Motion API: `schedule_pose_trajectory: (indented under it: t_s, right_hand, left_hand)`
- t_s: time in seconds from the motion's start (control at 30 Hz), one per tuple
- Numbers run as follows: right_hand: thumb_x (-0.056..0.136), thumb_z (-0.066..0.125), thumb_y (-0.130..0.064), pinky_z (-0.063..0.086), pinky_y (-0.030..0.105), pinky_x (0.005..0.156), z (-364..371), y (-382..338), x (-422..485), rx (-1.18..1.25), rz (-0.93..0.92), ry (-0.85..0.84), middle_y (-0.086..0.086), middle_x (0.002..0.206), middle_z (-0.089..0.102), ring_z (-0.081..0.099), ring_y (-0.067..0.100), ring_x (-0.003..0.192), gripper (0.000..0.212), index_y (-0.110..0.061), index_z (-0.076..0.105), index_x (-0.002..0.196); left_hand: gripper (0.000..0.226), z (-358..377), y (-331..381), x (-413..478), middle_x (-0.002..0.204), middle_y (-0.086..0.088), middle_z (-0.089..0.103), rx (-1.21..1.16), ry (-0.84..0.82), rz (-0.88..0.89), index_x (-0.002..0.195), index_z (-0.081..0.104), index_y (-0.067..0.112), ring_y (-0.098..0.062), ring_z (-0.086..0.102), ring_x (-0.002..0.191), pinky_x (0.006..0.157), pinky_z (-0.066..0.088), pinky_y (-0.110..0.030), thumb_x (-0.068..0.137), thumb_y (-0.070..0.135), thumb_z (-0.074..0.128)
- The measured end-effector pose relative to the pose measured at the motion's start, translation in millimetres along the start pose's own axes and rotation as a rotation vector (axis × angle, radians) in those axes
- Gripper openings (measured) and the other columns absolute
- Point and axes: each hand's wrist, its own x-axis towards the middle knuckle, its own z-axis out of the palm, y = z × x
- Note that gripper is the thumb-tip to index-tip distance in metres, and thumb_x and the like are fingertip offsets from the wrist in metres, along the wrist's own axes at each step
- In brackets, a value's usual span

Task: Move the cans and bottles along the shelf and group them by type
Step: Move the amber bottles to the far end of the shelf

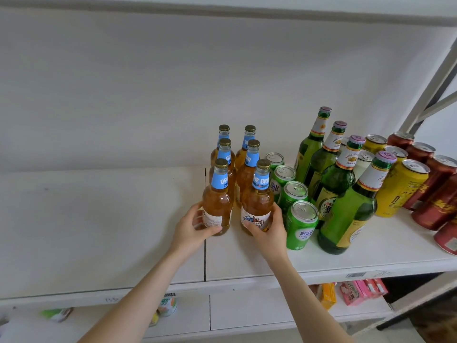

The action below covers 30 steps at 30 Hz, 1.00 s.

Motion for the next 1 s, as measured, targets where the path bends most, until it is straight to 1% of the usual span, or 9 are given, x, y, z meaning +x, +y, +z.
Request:
schedule_pose_trajectory:
  t_s: [0.1, 0.27, 0.4, 0.5, 0.67, 0.77, 0.87, 0.93, 1.0]
  right_hand:
    - [0.071, 0.086, -0.019, 0.051, 0.026, 0.096, 1.6, 1.9, 1.4, 0.005, -0.002, 0.015, -0.014, 0.126, 0.062, 0.06, -0.003, 0.11, 0.081, -0.026, 0.043, 0.14]
    - [0.07, 0.087, -0.019, 0.052, 0.029, 0.096, 4.6, 0.1, 4.8, 0.003, 0.009, 0.011, -0.02, 0.121, 0.063, 0.059, -0.01, 0.105, 0.08, -0.029, 0.044, 0.137]
    - [0.071, 0.087, -0.02, 0.053, 0.033, 0.097, 4.2, 0.1, 8.0, 0.002, 0.031, 0.004, -0.02, 0.121, 0.062, 0.06, -0.009, 0.104, 0.081, -0.031, 0.043, 0.137]
    - [0.07, 0.087, -0.02, 0.053, 0.034, 0.097, 3.1, 1.2, 9.4, 0.002, 0.04, -0.003, -0.02, 0.121, 0.063, 0.061, -0.007, 0.104, 0.081, -0.03, 0.043, 0.137]
    - [0.07, 0.087, -0.02, 0.053, 0.033, 0.097, 3.4, 1.9, 9.9, 0.004, 0.041, -0.001, -0.02, 0.121, 0.063, 0.061, -0.008, 0.103, 0.082, -0.028, 0.043, 0.139]
    - [0.07, 0.087, -0.022, 0.052, 0.032, 0.098, 2.8, 1.1, 10.1, -0.008, 0.045, -0.008, -0.02, 0.122, 0.063, 0.06, -0.009, 0.104, 0.083, -0.029, 0.042, 0.14]
    - [0.07, 0.087, -0.025, 0.052, 0.032, 0.097, 1.5, 0.5, 9.2, -0.024, 0.051, -0.007, -0.025, 0.118, 0.062, 0.06, -0.012, 0.103, 0.083, -0.033, 0.042, 0.138]
    - [0.07, 0.087, -0.026, 0.052, 0.034, 0.097, 0.5, -1.8, 7.5, -0.048, 0.061, -0.007, -0.024, 0.119, 0.062, 0.06, -0.009, 0.103, 0.083, -0.034, 0.042, 0.139]
    - [0.071, 0.086, -0.027, 0.052, 0.038, 0.098, -0.4, -5.9, 6.6, -0.073, 0.058, -0.014, -0.018, 0.125, 0.062, 0.061, -0.001, 0.109, 0.084, -0.032, 0.04, 0.141]
  left_hand:
    - [0.066, 8.3, -0.8, 3.4, 0.113, 0.011, 0.069, -0.009, 0.025, 0.008, 0.126, 0.057, 0.026, 0.003, 0.067, 0.097, 0.078, 0.053, -0.013, 0.069, 0.017, 0.089]
    - [0.067, 18.6, 1.0, 7.7, 0.114, 0.008, 0.069, 0.001, 0.046, 0.02, 0.128, 0.056, 0.022, -0.003, 0.067, 0.102, 0.084, 0.054, -0.018, 0.069, 0.017, 0.088]
    - [0.067, 19.0, -0.8, 10.6, 0.111, 0.012, 0.069, 0.004, 0.057, 0.017, 0.125, 0.056, 0.028, -0.001, 0.067, 0.099, 0.079, 0.053, -0.014, 0.068, 0.017, 0.089]
    - [0.066, 18.9, -2.4, 11.1, 0.112, 0.013, 0.069, 0.012, 0.054, 0.013, 0.124, 0.056, 0.03, -0.001, 0.067, 0.1, 0.082, 0.053, -0.014, 0.068, 0.02, 0.089]
    - [0.07, 17.9, -7.4, 13.7, 0.116, 0.008, 0.07, 0.018, 0.041, 0.004, 0.13, 0.056, 0.023, -0.007, 0.067, 0.104, 0.088, 0.055, -0.023, 0.068, 0.02, 0.089]
    - [0.072, 16.3, -8.6, 15.4, 0.117, 0.008, 0.069, 0.024, 0.03, -0.006, 0.131, 0.056, 0.025, -0.007, 0.066, 0.106, 0.089, 0.055, -0.025, 0.068, 0.02, 0.089]
    - [0.073, 13.1, -8.4, 18.5, 0.118, 0.005, 0.069, 0.034, 0.006, -0.013, 0.132, 0.056, 0.024, -0.01, 0.067, 0.105, 0.09, 0.056, -0.029, 0.068, 0.019, 0.09]
    - [0.073, 11.1, -6.1, 18.7, 0.116, 0.004, 0.07, 0.07, -0.001, -0.012, 0.132, 0.056, 0.023, -0.012, 0.068, 0.103, 0.09, 0.057, -0.03, 0.067, 0.02, 0.09]
    - [0.073, 8.8, -3.8, 18.7, 0.119, 0.006, 0.068, 0.154, -0.007, 0.009, 0.133, 0.056, 0.024, -0.009, 0.066, 0.105, 0.088, 0.054, -0.024, 0.068, 0.025, 0.089]
